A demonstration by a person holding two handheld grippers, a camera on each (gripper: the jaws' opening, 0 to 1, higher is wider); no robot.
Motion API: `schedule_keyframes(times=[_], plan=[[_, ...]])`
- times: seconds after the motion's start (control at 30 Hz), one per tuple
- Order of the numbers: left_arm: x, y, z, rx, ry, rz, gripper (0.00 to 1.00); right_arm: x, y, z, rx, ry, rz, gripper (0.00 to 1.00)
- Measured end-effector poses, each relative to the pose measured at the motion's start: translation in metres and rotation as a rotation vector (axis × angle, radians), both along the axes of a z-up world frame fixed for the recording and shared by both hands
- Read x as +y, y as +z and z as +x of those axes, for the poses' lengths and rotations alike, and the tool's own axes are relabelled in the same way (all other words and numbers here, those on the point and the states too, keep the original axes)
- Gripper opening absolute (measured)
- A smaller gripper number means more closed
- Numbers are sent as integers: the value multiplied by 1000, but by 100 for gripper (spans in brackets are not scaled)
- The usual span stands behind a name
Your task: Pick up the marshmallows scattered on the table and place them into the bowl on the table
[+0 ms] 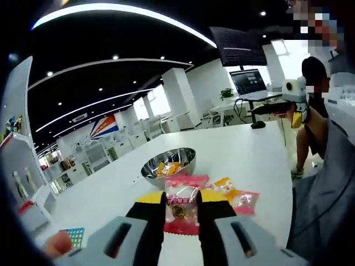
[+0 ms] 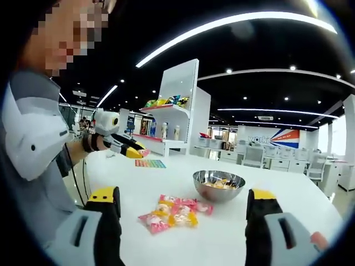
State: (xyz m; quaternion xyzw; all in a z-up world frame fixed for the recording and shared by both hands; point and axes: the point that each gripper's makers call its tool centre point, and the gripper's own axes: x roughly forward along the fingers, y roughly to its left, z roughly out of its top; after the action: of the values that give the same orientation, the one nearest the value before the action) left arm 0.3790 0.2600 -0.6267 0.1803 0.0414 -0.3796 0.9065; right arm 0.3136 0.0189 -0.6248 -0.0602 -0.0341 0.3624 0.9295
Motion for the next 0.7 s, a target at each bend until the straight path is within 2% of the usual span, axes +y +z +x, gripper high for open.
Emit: schedule_keyframes(times=[0.17,0.33,0.5,0.6,0.63,0.7], plan=[[6,8,-19,-18,7,-2,22,0,1,1,-3,3,-2,88],[4,17,-25,-30,0,2,22,1,0,1,-1,4,-6,88],[-13,49,-23,-54,-68,-21,22,2,-1,0,0,8,-8,88],[-34,81,-12,-74,-148,-12,22,5,0,-1,-6,12,-15,87],[-39,86,-10,-75,-170,-4,22,6,1,-1,-6,13,-16,87],[-49,101,8,-68,-196,17,22,6,0,-4,-9,16,-26,87]])
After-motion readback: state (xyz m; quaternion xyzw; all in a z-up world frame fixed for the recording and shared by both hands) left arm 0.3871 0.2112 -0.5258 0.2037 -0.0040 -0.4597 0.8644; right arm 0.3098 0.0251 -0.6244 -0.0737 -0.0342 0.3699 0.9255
